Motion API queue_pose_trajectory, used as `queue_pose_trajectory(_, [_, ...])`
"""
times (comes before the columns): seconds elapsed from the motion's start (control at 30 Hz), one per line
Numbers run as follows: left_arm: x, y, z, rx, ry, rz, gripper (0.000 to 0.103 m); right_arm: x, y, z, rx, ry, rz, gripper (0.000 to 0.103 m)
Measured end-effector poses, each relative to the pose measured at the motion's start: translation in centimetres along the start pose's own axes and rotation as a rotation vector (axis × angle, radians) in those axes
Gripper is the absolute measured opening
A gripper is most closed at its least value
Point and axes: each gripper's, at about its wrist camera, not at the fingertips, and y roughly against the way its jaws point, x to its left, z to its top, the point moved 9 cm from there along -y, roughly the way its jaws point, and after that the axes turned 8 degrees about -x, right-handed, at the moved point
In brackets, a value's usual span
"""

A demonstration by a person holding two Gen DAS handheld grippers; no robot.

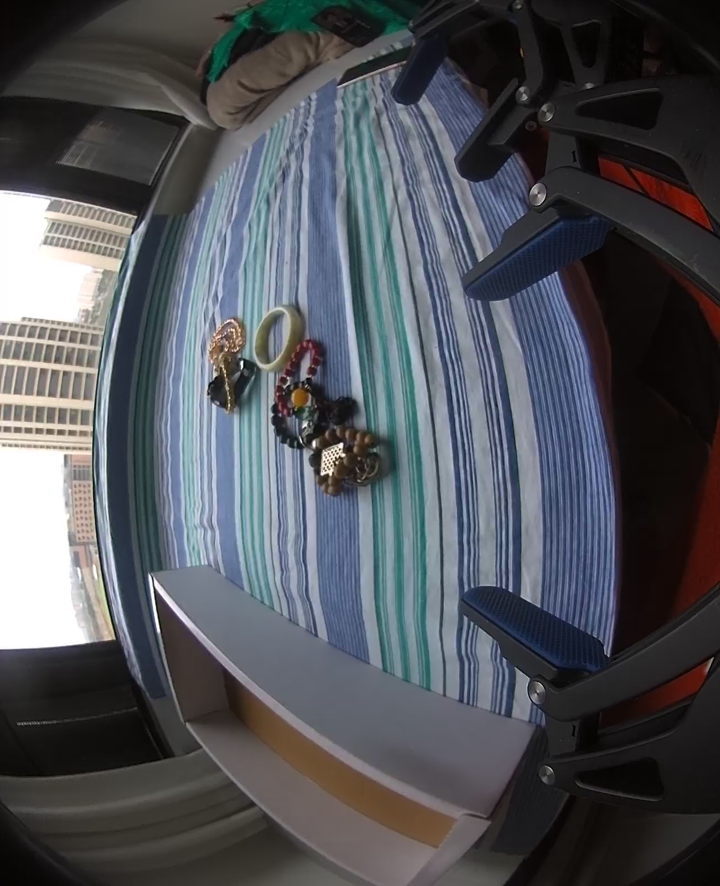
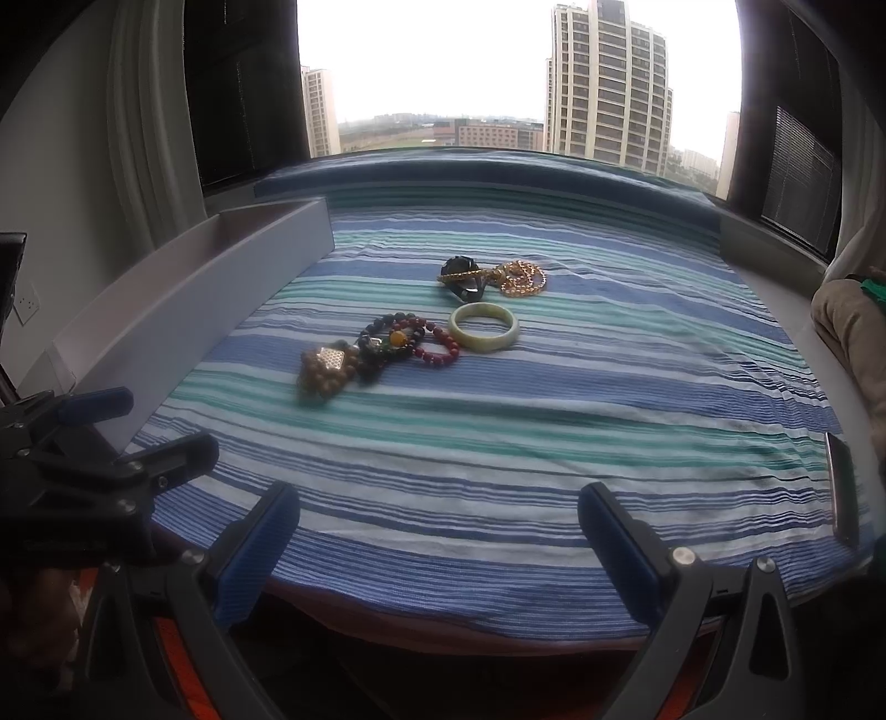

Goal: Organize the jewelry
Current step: 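Grasp the wooden bead bracelet with the left tool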

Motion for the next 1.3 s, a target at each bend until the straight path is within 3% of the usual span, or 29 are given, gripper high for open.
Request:
queue_pose_trajectory(0.63, [3.6, -2.7, 0.8, 0.046, 0.101, 0.017, 0.102, -1.5, -0.8, -0.7, 0.012, -0.052, -0.002, 0.102])
queue_pose_trajectory(0.9, [2.6, -7.9, 2.1, 0.11, 0.053, -0.026, 0.101, -2.2, -0.9, -1.2, 0.02, -0.079, 0.004, 0.102])
queue_pose_trajectory(0.97, [2.2, -9.6, 2.4, 0.123, 0.037, -0.03, 0.091, -2.4, -0.9, -1.3, 0.02, -0.085, 0.006, 0.102])
queue_pose_trajectory(1.2, [1.9, -15.8, 3.1, 0.19, 0.042, -0.033, 0.074, -3.2, -1.0, -1.7, 0.024, -0.109, 0.013, 0.102])
queue_pose_trajectory(1.3, [1.9, -17.3, 3.3, 0.204, 0.054, -0.041, 0.048, -3.5, -1.1, -1.9, 0.028, -0.114, 0.012, 0.102])
